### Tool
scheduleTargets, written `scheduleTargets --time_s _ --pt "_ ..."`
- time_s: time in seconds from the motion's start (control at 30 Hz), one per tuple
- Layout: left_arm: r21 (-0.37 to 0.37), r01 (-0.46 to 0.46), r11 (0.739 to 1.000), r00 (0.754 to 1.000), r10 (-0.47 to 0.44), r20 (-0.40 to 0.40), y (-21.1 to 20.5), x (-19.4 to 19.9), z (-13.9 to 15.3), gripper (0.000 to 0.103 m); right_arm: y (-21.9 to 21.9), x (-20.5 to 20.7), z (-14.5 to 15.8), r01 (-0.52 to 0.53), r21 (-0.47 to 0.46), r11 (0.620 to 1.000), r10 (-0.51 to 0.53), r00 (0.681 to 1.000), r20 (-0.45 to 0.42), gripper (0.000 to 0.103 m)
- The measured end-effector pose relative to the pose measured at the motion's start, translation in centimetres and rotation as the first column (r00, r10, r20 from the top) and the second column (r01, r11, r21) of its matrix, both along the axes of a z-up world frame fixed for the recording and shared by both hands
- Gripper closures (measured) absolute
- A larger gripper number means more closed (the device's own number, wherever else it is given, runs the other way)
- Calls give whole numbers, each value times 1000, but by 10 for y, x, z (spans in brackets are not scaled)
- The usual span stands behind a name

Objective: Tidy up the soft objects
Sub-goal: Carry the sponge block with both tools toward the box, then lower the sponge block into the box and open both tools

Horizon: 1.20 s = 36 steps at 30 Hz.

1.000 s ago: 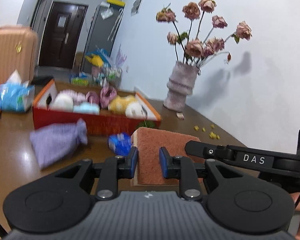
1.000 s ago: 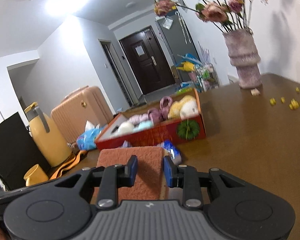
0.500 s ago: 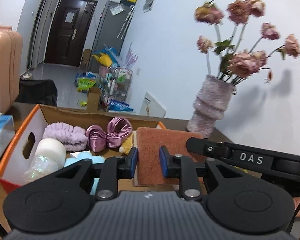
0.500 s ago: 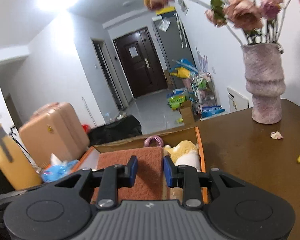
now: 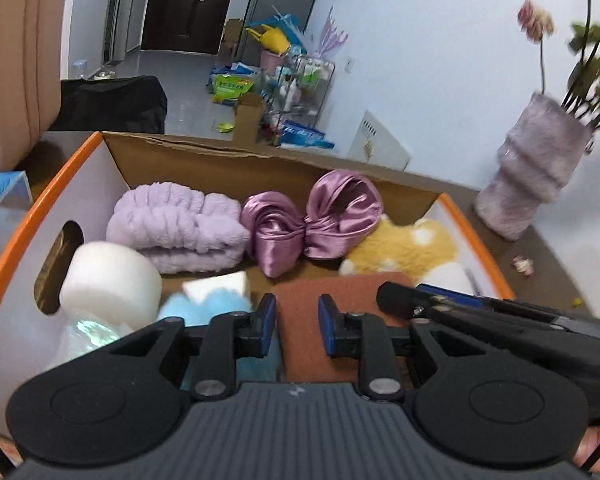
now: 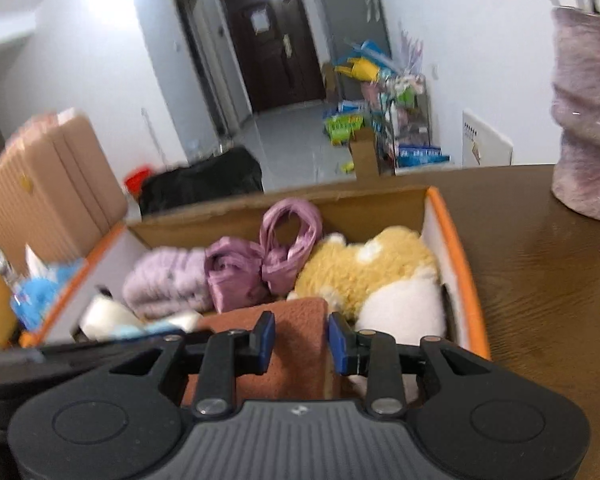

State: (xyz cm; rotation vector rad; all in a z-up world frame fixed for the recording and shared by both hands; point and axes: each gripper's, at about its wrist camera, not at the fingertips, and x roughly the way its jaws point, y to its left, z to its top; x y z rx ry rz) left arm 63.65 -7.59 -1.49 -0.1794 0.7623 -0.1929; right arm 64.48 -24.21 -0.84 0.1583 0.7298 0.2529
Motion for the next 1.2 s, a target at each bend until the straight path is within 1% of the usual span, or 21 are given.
scheduleTargets --time_s 0.03,0.1,0.13,0.2,0.23,0.3,0.37,0.4,0.43,0.47,0.5,0.53,0.57,0.6,0.67,0.73,0.8,0.87,0.97,1.1,1.2 --pt "22 0 1000 1000 0 3 -2 1 -2 82 5 3 -4 5 -28 1000 -5 1000 -6 74" --pt "32 -2 999 1000 2 19 -1 1 -4 81 7 6 -9 8 -53 999 -8 1000 -1 74" --pt "31 2 1000 1000 -2 22 0 -1 -3 80 7 4 -9 12 -55 998 -11 1000 14 73" --pt "20 7 1000 999 -8 43 4 -7 4 74 5 -1 -5 2 -58 998 0 999 33 68" --pt "24 9 1000 998 -11 62 6 -11 9 69 3 -5 -2 1 -55 998 2 999 45 66" --pt "53 9 999 995 -14 99 8 -20 20 65 -2 -11 9 10 -49 999 -7 998 69 60" --pt "87 6 996 990 -18 140 12 -32 34 59 -10 -19 25 10 -38 999 -6 996 93 59" --pt "101 5 995 987 -21 158 15 -39 41 56 -13 -26 34 14 -39 999 -10 994 107 56" --pt "117 4 993 983 -26 180 19 -48 48 50 -17 -31 41 17 -42 999 -11 993 120 55" --pt "133 1 991 979 -28 203 24 -58 55 45 -21 -37 49 21 -46 999 -14 991 136 50" --pt "151 -4 988 973 -31 230 30 -71 61 42 -25 -45 57 27 -51 998 -19 988 152 43" --pt "176 -17 984 965 -30 261 36 -86 68 37 -30 -55 64 34 -56 998 -23 985 173 39" --pt "193 -31 981 958 -26 285 41 -97 74 33 -35 -67 71 39 -63 997 -26 980 197 32" --pt "209 -47 977 948 -22 316 47 -111 80 31 -40 -76 76 41 -70 997 -25 976 217 29" --pt "238 -82 968 929 -12 369 56 -139 92 23 -47 -98 86 50 -88 995 -27 969 247 28" --pt "249 -108 963 913 -3 407 64 -164 103 21 -52 -119 95 57 -90 994 -31 963 269 25" --pt "227 -123 966 902 14 431 74 -187 112 19 -57 -141 103 59 -87 994 -31 955 296 18" --pt "208 -137 968 891 28 454 81 -208 120 18 -57 -165 111 58 -87 994 -26 942 334 17" --pt "203 -167 965 871 47 490 84 -235 125 16 -53 -197 121 43 -87 995 -7 922 386 16" --pt "191 -176 966 864 59 500 85 -265 131 16 -48 -231 129 33 -85 996 7 902 431 16" --pt "190 -187 964 852 63 520 85 -294 130 13 -45 -257 128 33 -70 997 2 895 447 16"
